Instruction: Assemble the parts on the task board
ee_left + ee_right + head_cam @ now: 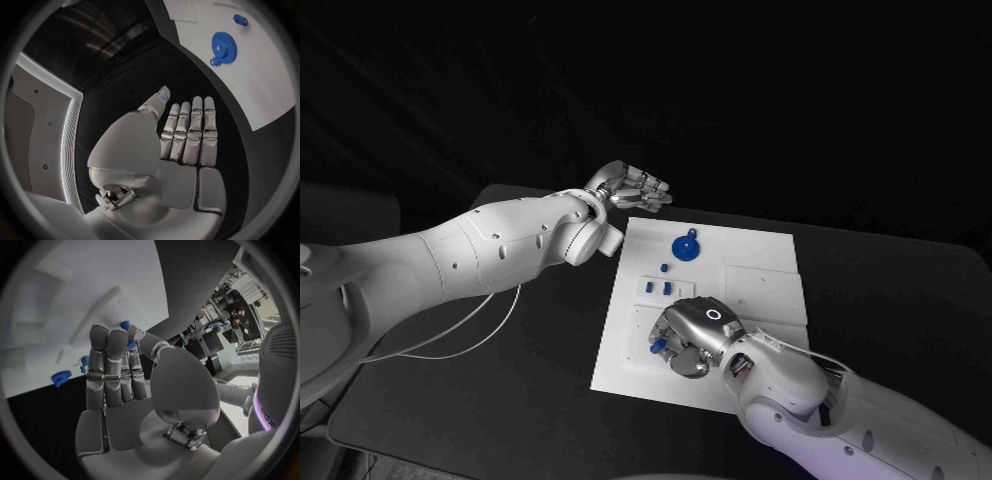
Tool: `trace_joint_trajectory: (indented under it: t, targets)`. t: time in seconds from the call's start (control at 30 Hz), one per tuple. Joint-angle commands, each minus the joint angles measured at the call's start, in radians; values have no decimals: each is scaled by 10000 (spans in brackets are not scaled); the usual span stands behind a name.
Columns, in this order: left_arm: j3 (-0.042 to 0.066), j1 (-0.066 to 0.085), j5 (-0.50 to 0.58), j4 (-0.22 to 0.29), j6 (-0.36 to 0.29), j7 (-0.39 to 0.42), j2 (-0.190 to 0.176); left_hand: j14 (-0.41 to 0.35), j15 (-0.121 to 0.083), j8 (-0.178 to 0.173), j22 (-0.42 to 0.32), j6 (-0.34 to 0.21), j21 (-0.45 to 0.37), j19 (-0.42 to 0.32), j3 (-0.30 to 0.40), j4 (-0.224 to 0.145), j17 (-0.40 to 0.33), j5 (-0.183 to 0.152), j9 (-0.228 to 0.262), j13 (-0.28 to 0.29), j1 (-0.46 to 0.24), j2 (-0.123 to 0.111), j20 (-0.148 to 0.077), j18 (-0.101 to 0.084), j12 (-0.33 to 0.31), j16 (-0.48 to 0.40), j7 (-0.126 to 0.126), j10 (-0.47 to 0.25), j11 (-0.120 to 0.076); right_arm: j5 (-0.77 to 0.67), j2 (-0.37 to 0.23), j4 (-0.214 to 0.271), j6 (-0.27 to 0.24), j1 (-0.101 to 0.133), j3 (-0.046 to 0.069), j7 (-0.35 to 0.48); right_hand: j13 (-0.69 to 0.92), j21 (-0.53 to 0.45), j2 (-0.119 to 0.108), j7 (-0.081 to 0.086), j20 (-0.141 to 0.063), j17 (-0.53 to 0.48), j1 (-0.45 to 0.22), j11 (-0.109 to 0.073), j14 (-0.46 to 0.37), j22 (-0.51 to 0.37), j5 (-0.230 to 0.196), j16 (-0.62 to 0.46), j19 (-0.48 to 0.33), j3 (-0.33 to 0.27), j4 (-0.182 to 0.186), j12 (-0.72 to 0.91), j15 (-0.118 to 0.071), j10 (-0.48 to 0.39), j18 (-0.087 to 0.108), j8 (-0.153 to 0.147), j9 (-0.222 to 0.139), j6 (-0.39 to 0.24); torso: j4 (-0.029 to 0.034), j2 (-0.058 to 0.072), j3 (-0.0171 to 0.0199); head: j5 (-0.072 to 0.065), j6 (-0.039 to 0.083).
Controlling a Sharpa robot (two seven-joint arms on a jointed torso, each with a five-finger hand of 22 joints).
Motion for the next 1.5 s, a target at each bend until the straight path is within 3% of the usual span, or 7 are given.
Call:
trace_joint_trajectory:
  t: [0.03,0.37,0.67,0.8,1.23,1.43,1.5]
  targets:
    - [10,4,50,8,107,93,31,-38,12,9,-11,-42,51,-19,-4,-40,0,53,-11,-9,-36,99,37,-128,-1,-34,25,-64,-6,-284,54,-5,306,5,-85,-48,5,3,35,24,-50,15,-57,-344,7,33,60,-26,311,81,-1,15,-49,436,98,47,-2,77,4,3,-10,-9,-13]
    - [10,4,51,14,114,89,27,-41,14,9,-12,-47,50,-22,-10,-51,0,52,-11,-9,-47,103,39,-128,-1,-34,26,-69,-4,-151,126,-76,314,43,-237,46,-19,-189,-63,85,-21,-36,-199,-284,-27,26,74,-99,260,120,20,-3,-12,202,91,24,-79,-101,-2,2,-2,-1,-5]
    - [10,4,55,13,122,82,15,-46,17,9,-13,-58,48,-26,-20,-71,0,50,-11,-9,-68,112,42,-127,-2,-34,29,-79,-1,330,91,-123,-91,51,-279,254,-74,-537,-770,386,398,-245,-654,327,-140,-232,384,-131,199,-997,256,-7,403,-1902,355,23,-218,-1420,-8,4,12,4,-7]
    - [10,4,56,17,133,77,6,-46,17,9,-13,-58,48,-26,-20,-71,0,50,-11,-9,-68,112,42,-127,-2,-34,29,-79,-1,441,60,-127,-324,51,-284,316,-74,-886,-733,291,567,-556,-170,452,-241,-610,306,-163,262,-2249,416,-4,508,-2531,552,25,-222,-1788,-3,8,16,2,-24]
    - [10,4,58,36,184,41,-38,-46,17,9,-13,-58,48,-26,-20,-71,0,50,-11,-9,-68,112,42,-127,-2,-34,29,-79,-1,865,-312,317,-1624,49,-277,488,-78,-1217,-1193,105,733,-1037,496,685,-336,-1231,263,-128,370,-3498,1516,64,675,-3513,674,23,-234,-2973,-5,0,10,-110,0]
    - [10,4,68,28,185,45,-61,-46,17,9,-13,-58,48,-26,-20,-71,0,50,-11,-9,-68,112,42,-127,-2,-34,29,-79,-1,1901,-851,744,-2215,51,15,675,-83,-1100,-1047,169,690,-1084,350,578,-289,-1372,235,-89,385,-3573,1853,97,610,-3166,639,28,-228,-2736,-27,-17,-2,-278,142]
    - [9,4,76,23,187,55,-82,-46,17,9,-13,-58,48,-26,-20,-71,0,50,-11,-9,-68,112,42,-127,-2,-34,29,-79,-1,2768,-1123,811,-2302,52,278,742,-96,-911,-717,407,541,-1052,141,326,-157,-1325,179,-12,415,-3274,1840,258,441,-2118,488,19,-234,-2357,-40,-36,-9,-360,193]
